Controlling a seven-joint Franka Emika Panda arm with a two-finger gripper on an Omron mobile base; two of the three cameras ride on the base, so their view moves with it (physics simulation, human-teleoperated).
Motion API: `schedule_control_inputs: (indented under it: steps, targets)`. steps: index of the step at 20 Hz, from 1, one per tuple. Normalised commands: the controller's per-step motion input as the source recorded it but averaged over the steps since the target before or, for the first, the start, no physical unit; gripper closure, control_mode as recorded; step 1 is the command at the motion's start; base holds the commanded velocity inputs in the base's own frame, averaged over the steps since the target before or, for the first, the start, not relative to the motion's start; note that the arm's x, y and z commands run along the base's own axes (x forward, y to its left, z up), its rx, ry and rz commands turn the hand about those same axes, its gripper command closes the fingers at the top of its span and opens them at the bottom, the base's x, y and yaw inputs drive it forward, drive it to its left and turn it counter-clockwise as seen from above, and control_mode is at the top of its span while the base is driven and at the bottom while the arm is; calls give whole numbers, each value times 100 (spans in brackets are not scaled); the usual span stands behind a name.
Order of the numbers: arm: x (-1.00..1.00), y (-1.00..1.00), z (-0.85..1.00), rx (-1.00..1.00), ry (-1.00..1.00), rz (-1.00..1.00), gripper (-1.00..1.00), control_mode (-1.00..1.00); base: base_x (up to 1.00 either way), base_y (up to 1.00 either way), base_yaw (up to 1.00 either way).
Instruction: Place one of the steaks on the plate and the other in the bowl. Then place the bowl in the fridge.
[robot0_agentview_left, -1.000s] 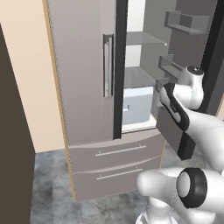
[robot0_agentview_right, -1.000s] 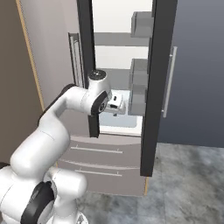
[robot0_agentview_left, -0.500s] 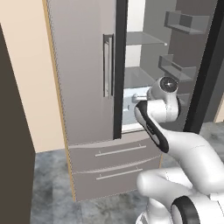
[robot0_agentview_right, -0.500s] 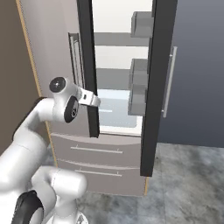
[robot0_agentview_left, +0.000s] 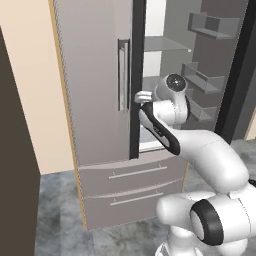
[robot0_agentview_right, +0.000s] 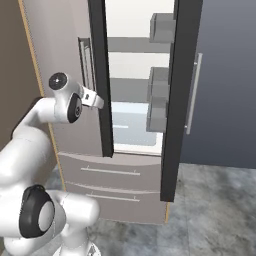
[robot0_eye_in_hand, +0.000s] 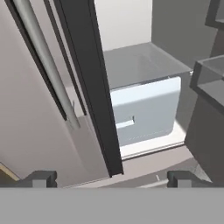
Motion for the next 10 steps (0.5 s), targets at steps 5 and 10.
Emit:
schedule_control_inputs:
  steps: [5,10]
  targets:
    - [37,30,5,-11,-12,6,-100,-100,0,0,0]
    - [70,80,26,-16,-2,6,-100,-100,0,0,0]
